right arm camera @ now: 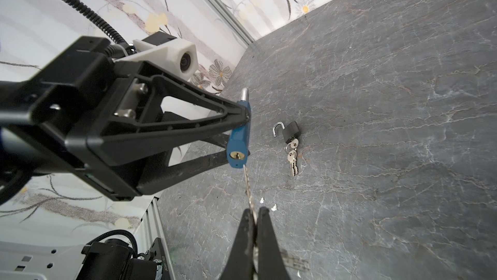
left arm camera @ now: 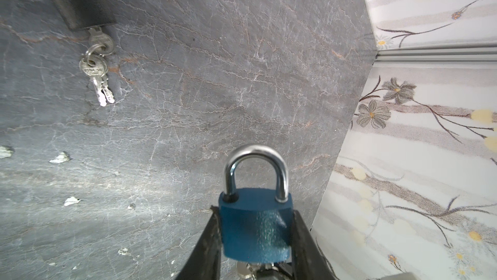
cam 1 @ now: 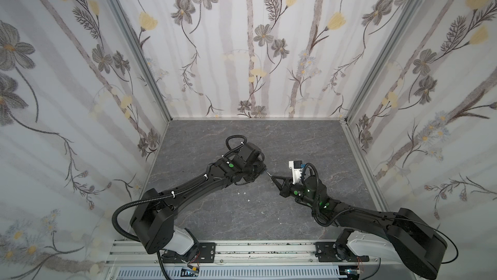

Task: Unlock with the key
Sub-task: 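Push the held silver key into the blue padlock's keyhole with the right gripper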

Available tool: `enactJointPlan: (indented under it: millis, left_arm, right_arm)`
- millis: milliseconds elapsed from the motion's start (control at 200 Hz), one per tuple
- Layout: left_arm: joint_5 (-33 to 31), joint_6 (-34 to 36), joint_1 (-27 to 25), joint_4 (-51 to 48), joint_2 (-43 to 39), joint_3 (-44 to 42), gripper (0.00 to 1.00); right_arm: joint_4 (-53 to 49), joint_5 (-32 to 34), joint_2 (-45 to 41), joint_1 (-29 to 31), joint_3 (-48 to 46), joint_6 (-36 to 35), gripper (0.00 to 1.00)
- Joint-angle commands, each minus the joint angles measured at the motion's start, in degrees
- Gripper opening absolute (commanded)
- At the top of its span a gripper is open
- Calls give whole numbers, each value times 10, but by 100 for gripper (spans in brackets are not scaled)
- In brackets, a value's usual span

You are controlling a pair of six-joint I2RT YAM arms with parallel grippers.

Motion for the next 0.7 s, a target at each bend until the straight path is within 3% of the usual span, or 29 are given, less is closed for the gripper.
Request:
enactJointPlan:
  millis: [0,694]
  left_arm:
    - [-6,-4,1,28,0,-2,15]
    - [14,-6,0,49,7,-4,15]
  right_arm:
    - [11,8,-4,2,-2,13,0]
    - [15,5,35,2,31,10,0]
